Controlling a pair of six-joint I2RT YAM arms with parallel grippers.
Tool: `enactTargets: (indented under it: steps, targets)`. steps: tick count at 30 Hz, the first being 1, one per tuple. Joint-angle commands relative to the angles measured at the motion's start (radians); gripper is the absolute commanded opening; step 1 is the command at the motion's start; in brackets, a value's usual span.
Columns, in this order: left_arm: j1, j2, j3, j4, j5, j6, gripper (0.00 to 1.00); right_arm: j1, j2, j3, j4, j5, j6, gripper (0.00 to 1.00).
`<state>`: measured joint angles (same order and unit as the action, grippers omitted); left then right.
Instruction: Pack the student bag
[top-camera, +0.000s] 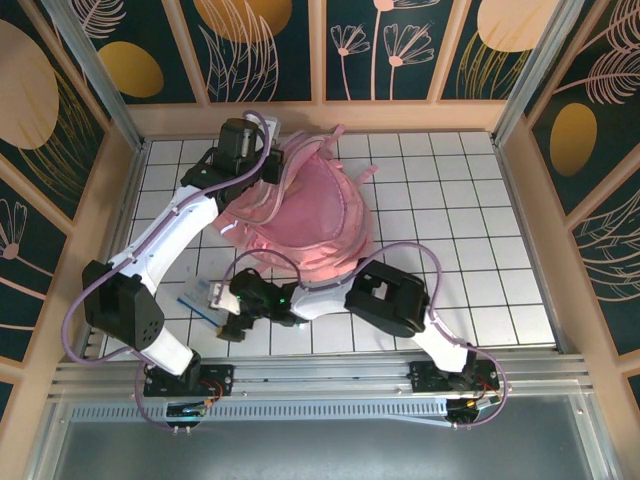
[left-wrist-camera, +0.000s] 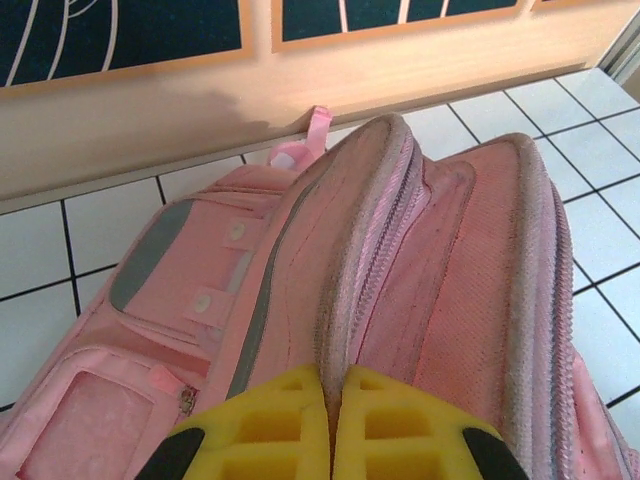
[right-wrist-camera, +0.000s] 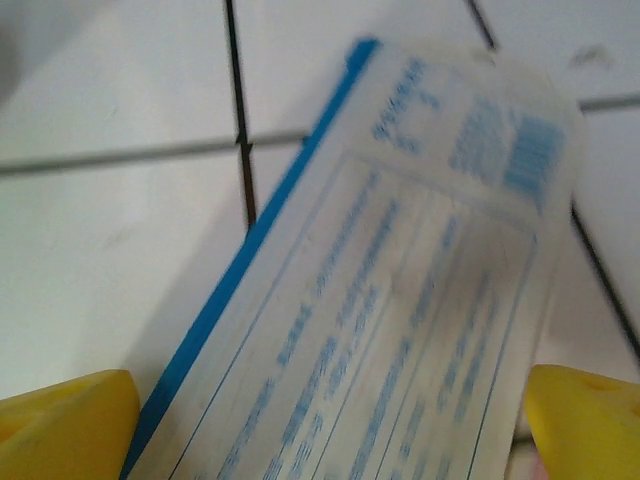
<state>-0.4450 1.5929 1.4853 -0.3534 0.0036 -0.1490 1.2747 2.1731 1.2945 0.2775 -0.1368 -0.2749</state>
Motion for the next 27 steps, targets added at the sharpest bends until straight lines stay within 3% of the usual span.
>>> enactTargets:
  steps: [1,7,11,16,18,21,27]
  targets:
    - [0.015,-0.022,0.045,0.052,-0.068,0.016,0.0,-0.02,-0.089,-0.106,-0.102,-0.096,0.007,0.99]
    - [0.014,-0.053,0.014,0.06,-0.106,-0.023,0.0,-0.081,-0.204,-0.19,-0.114,-0.151,0.016,0.99]
    - [0.014,-0.067,0.009,0.059,-0.122,-0.053,0.0,-0.085,-0.23,-0.125,-0.144,-0.145,-0.019,0.99]
    - [0.014,-0.065,0.02,0.055,-0.119,-0.079,0.0,-0.097,-0.162,-0.012,-0.103,-0.206,0.112,0.99]
    - [0.014,-0.055,0.03,0.043,-0.111,-0.08,0.0,-0.085,-0.104,0.054,-0.097,-0.157,0.142,0.99]
    - [0.014,-0.045,0.043,0.027,-0.102,-0.078,0.0,-0.055,0.002,0.182,-0.122,0.046,0.141,0.99]
    - [0.014,-0.058,0.03,0.033,-0.105,-0.064,0.0,-0.051,0.16,0.364,-0.21,0.134,0.094,0.99]
